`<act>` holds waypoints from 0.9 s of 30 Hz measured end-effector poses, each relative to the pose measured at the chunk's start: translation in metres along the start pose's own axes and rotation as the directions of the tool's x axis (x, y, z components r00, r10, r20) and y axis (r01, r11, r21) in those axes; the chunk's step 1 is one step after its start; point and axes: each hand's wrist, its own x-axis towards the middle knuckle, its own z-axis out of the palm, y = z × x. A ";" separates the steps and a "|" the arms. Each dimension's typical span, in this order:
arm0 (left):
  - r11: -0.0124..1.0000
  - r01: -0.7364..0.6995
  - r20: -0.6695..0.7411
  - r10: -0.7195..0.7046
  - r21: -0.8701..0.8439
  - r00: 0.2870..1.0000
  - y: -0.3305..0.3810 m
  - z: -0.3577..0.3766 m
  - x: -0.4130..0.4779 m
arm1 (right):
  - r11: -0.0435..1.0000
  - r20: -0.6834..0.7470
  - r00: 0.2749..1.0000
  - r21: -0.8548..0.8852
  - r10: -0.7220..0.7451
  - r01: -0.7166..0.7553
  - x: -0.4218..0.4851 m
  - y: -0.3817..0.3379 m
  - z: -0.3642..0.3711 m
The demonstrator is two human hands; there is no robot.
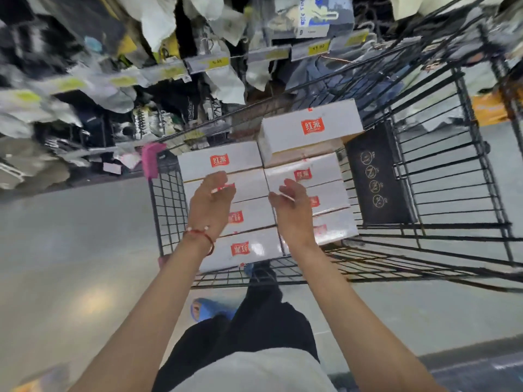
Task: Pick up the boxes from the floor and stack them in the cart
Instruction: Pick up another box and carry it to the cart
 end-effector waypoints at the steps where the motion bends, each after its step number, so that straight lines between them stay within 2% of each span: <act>1: 1.000 -0.016 -0.015 0.016 -0.018 1.000 -0.005 -0.012 -0.009 | 1.000 0.017 1.000 -0.008 -0.010 0.010 -0.013 0.001 0.009; 8: 0.989 -0.053 -0.116 0.037 -0.138 0.993 -0.063 -0.110 -0.083 | 0.992 0.120 0.986 -0.051 -0.112 0.119 -0.113 0.009 0.074; 12: 0.972 -0.053 -0.157 0.017 -0.228 0.987 -0.113 -0.179 -0.132 | 0.985 0.182 0.973 -0.065 -0.144 0.158 -0.180 0.032 0.126; 16: 0.944 -0.050 -0.267 -0.041 -0.326 0.963 -0.166 -0.253 -0.182 | 0.970 0.295 0.941 -0.122 -0.164 0.208 -0.240 0.054 0.187; 21: 0.889 -0.069 -0.458 -0.165 -0.452 0.873 -0.223 -0.336 -0.236 | 0.930 0.515 0.839 -0.195 -0.175 0.313 -0.301 0.075 0.262; 27: 0.807 -0.132 -0.601 -0.308 -0.576 0.737 -0.275 -0.404 -0.279 | 0.884 0.700 0.710 -0.283 -0.074 0.371 -0.356 0.095 0.343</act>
